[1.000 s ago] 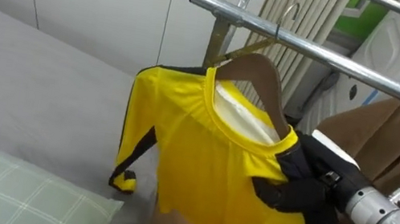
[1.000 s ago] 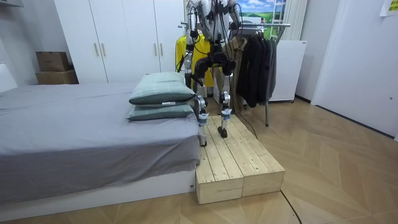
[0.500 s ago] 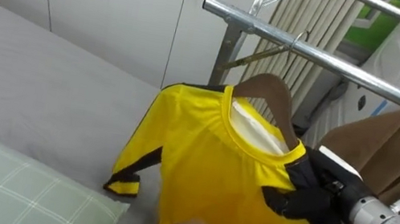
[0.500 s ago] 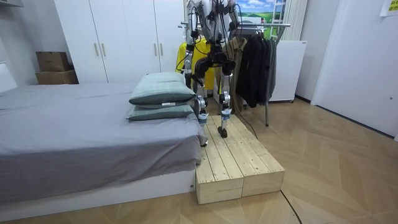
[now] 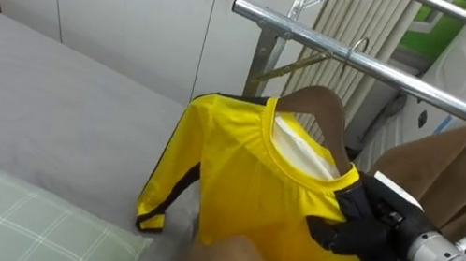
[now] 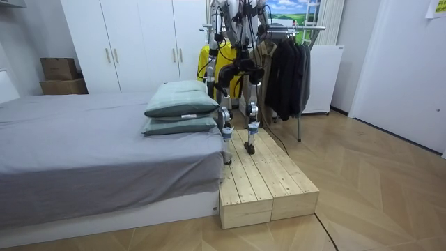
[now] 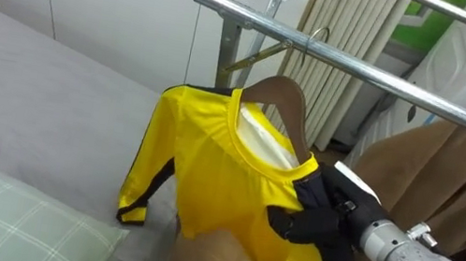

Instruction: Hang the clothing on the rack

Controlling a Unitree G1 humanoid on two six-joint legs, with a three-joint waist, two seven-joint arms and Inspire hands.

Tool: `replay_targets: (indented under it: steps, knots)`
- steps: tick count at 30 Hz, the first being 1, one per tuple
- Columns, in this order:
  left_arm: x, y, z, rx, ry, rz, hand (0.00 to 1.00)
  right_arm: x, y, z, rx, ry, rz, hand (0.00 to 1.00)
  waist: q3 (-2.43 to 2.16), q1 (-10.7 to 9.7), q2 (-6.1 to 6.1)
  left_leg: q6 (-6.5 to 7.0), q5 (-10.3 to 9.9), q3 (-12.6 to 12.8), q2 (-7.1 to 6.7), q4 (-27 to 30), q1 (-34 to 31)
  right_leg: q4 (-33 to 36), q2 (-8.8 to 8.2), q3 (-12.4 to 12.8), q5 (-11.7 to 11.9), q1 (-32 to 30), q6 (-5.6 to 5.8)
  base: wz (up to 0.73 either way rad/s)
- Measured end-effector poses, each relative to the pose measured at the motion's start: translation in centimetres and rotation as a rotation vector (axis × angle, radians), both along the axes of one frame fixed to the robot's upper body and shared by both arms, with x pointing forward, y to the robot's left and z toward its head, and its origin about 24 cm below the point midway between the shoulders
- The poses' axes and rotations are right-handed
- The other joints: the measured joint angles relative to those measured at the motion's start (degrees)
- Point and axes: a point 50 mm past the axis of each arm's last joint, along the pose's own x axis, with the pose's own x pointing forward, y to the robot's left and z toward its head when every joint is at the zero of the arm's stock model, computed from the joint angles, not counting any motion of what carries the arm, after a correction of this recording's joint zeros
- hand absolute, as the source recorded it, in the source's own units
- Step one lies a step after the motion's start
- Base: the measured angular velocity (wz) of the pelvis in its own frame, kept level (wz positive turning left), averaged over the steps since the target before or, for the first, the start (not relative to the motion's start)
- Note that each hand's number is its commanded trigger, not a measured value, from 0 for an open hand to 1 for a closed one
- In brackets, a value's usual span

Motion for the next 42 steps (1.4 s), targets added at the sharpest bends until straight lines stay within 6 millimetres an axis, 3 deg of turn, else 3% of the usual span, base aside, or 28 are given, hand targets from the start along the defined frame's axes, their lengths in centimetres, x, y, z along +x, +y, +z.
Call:
replay_targets:
  steps: [8,14,24,29,42]
  knots:
    - [-0.3,0.0,0.0,-0.003,0.003,0.0,0.0,-0.1,-0.5,-0.6,0.004,0.017,-0.029,1.0,-0.35,-0.2,0.54,0.0,0.0,-0.2,-0.01,0.0,0.6,-0.1,-0.13,-0.5,0.0,0.8,0.01,0.01]
    - [-0.6,-0.2,-0.1,-0.012,0.009,0.002,0.0,-0.1,-0.7,-0.5,0.01,0.011,-0.034,1.0,-1.17,-0.5,1.57,-0.01,0.0,-0.2,-0.01,0.0,0.8,0.0,-0.11,-0.5,0.0,1.0,0.0,0.0]
    - [-0.9,-0.2,-0.1,-0.016,0.011,0.002,0.0,-0.6,-0.8,-1.1,0.033,0.023,-0.04,1.0,-0.91,-1.3,2.1,-0.03,0.0,-0.5,-0.05,-0.1,1.6,-0.1,-0.05,-0.5,-0.1,1.9,0.05,0.0]
    - [-0.9,-0.3,-0.1,-0.016,0.012,0.003,0.0,-1.0,-1.6,-2.5,0.037,0.085,-0.075,1.0,-0.82,-1.7,2.35,-0.03,0.0,-0.7,-0.05,-0.1,1.6,0.0,-0.03,-0.5,-0.2,1.9,0.01,0.0]
    - [-1.2,-0.3,-0.2,-0.027,0.012,0.043,0.0,-1.6,-2.4,-4.2,0.031,0.127,-0.154,1.0,-0.88,-1.4,2.24,-0.03,0.0,0.5,-0.05,-0.8,2.6,0.0,0.03,0.3,-0.3,1.9,0.03,-0.04]
